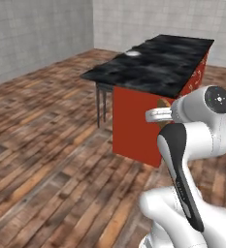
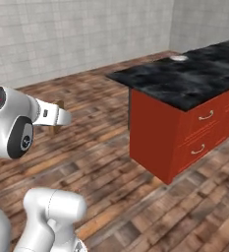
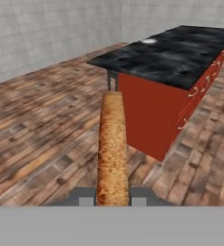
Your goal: Start the toaster. Once the lever pops up, take the bread to the plate on the dining counter.
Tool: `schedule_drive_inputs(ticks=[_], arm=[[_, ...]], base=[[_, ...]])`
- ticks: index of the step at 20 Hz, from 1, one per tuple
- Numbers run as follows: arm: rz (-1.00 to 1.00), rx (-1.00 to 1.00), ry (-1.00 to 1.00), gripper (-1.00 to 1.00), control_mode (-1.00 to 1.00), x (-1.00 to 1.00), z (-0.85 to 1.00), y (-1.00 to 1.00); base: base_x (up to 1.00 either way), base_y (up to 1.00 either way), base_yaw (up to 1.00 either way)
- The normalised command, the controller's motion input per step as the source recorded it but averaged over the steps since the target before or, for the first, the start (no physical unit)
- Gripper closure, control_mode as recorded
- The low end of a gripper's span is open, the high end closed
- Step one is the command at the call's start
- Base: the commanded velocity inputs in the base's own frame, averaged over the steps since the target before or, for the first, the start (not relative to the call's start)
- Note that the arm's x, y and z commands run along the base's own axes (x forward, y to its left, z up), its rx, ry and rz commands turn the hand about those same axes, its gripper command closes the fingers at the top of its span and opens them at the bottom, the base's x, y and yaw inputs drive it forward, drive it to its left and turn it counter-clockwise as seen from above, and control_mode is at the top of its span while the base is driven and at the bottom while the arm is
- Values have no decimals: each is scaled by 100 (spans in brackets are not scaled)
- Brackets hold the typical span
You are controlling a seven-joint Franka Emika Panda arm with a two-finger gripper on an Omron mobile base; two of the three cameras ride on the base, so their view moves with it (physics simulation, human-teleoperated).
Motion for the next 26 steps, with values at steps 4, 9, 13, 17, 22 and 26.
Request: schedule_drive_inputs(ticks=[4, 9, 13, 17, 22, 26], arm=[[0, 0, 0, 100, 100, 0, 0, 0], [0, 0, 0, 100, 100, 0, 0, 0], [0, 0, 0, 100, 100, 0, 0, 0], [0, 0, 0, 100, 100, 0, 0, 0], [0, 0, 0, 100, 100, 0, 0, 0], [0, 0, 0, 100, 100, 0, 0, 0]], base=[[100, 100, -13], [100, 100, -14], [100, 100, -16], [100, 98, -19], [100, 80, -23], [100, 79, -25]])
